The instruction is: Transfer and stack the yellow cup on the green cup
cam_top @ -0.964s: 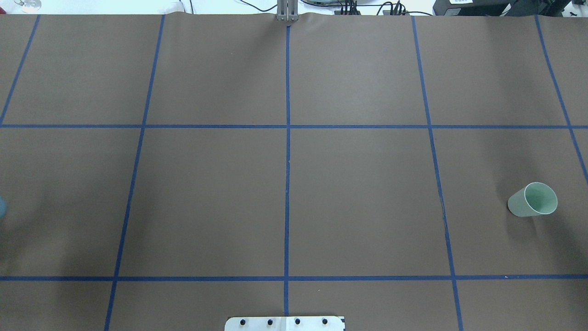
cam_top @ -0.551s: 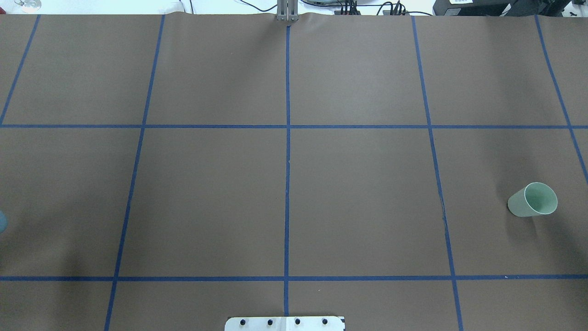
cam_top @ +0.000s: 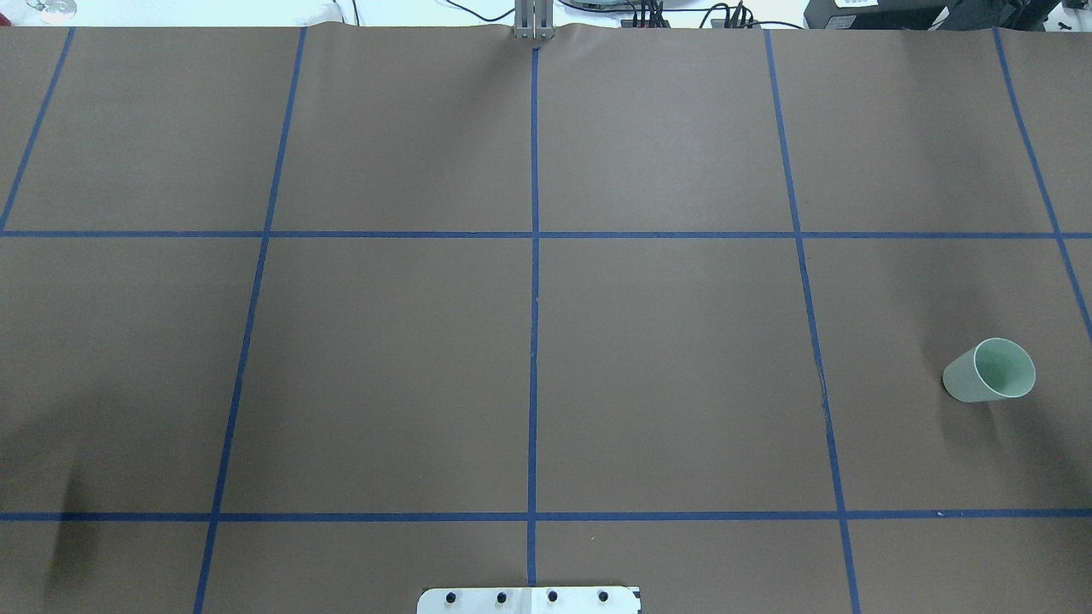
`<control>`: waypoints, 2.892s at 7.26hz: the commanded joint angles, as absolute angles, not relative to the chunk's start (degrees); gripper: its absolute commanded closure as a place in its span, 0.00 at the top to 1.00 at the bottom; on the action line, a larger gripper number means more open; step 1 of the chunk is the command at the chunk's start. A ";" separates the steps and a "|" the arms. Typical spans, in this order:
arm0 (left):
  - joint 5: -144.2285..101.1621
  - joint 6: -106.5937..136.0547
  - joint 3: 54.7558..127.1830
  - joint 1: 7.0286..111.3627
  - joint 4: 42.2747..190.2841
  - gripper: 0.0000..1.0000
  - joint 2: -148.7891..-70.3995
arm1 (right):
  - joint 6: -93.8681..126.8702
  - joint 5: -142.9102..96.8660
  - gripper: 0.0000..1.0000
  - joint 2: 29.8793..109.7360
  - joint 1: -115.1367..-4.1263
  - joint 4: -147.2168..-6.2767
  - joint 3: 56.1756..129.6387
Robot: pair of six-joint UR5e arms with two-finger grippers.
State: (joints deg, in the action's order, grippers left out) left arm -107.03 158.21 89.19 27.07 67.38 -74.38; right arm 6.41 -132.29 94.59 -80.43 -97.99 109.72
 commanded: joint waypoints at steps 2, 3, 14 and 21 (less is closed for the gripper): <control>-112.31 160.83 88.94 23.47 68.12 1.00 -72.69 | 6.50 -132.19 1.00 95.10 -80.07 -98.09 110.92; -115.28 162.49 88.95 20.60 68.20 1.00 -72.69 | 6.50 -132.19 1.00 95.27 -80.07 -98.09 111.00; -115.66 165.60 88.15 14.50 79.36 0.43 -63.65 | 6.94 -132.19 1.00 95.89 -78.31 -98.09 111.71; -71.29 135.24 100.37 32.47 81.28 0.43 -65.52 | 6.94 -135.17 1.00 95.01 -78.22 -97.30 111.88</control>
